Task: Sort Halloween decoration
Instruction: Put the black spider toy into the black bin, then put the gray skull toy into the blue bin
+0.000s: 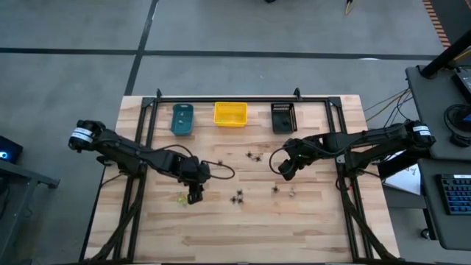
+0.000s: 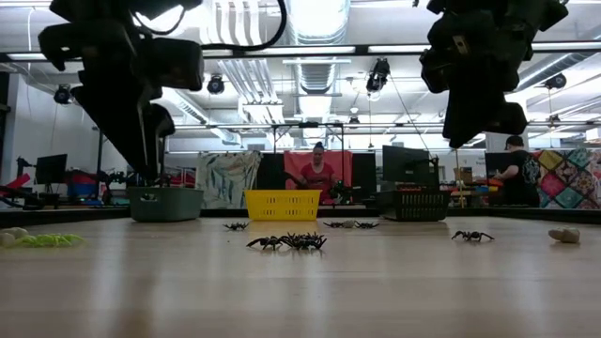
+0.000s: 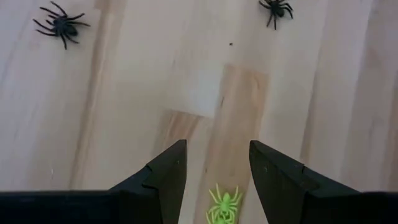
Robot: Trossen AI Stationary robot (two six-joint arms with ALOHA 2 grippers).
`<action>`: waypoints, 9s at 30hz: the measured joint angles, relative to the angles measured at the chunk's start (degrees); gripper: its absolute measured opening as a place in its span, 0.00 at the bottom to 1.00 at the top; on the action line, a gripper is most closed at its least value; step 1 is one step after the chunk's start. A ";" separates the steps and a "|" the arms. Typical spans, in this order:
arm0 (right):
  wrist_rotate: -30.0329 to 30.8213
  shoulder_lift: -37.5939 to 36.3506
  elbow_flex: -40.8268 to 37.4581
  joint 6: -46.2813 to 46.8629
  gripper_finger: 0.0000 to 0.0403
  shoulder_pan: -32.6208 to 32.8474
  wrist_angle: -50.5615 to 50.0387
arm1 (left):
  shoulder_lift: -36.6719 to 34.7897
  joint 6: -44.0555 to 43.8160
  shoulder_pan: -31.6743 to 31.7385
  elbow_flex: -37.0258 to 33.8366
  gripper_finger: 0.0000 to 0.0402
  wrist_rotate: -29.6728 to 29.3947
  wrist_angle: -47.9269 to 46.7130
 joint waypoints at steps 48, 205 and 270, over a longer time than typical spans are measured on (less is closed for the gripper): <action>-11.33 -4.81 -0.04 15.55 0.21 0.87 -15.86 | 0.00 21.02 11.00 -12.05 0.24 -8.02 31.27; -4.70 29.44 33.48 -30.11 0.02 -36.87 -16.59 | -6.67 -16.63 18.50 -15.21 0.36 9.46 44.98; -7.06 8.22 28.73 -20.96 0.21 -22.89 -26.82 | -7.50 -39.37 14.05 -15.15 0.34 25.12 41.17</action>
